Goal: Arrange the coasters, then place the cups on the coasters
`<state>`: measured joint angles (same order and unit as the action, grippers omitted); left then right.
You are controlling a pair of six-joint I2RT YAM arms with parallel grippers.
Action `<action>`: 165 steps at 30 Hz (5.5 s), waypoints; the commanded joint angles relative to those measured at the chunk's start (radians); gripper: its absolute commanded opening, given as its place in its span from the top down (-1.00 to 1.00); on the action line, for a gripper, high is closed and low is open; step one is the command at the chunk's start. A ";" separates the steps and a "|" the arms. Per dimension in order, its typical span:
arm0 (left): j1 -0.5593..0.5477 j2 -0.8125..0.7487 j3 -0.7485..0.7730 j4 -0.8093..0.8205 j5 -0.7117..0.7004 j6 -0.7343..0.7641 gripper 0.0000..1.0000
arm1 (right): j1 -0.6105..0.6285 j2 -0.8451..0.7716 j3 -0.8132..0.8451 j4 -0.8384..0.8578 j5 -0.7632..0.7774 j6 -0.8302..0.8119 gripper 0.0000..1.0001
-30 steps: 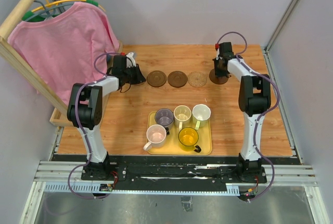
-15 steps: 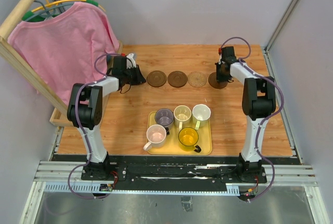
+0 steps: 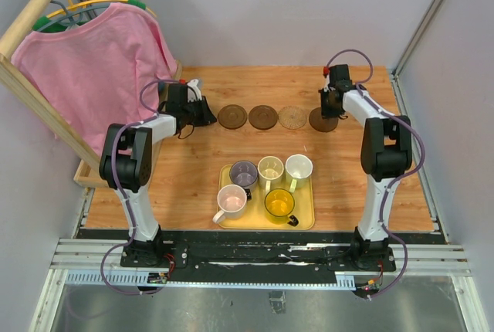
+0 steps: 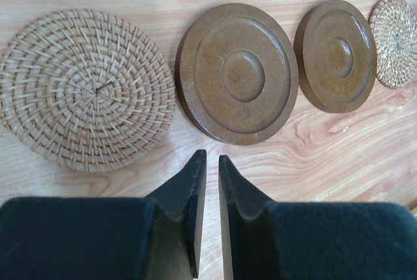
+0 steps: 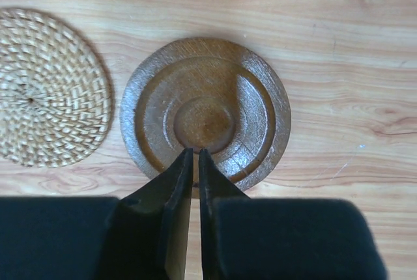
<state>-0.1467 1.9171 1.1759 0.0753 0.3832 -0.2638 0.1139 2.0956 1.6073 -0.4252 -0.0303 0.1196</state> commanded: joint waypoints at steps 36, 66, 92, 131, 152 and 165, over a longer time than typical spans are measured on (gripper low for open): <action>-0.004 -0.161 -0.210 0.275 0.003 -0.135 0.52 | 0.126 0.107 0.056 0.097 -0.220 -0.015 0.83; -0.004 -0.156 -0.198 0.277 0.000 -0.099 0.52 | 0.142 0.053 0.139 0.067 -0.195 -0.072 0.64; -0.001 0.089 0.098 0.026 -0.292 0.086 0.57 | 0.201 -0.270 -0.177 0.198 -0.086 -0.041 0.67; -0.001 0.021 0.078 -0.105 -0.307 0.014 0.60 | 0.201 -0.308 -0.233 0.239 -0.067 -0.008 0.70; -0.060 0.004 0.141 0.036 -0.050 -0.022 0.54 | 0.201 -0.357 -0.271 0.261 -0.002 0.002 0.70; -0.135 0.108 0.219 0.029 0.002 -0.031 0.53 | 0.212 -0.192 -0.084 0.217 -0.181 -0.023 0.71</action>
<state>-0.2825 2.0075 1.3640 0.0891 0.3595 -0.2874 0.3065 1.8133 1.4120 -0.1917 -0.1150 0.1085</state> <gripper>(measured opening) 0.229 0.145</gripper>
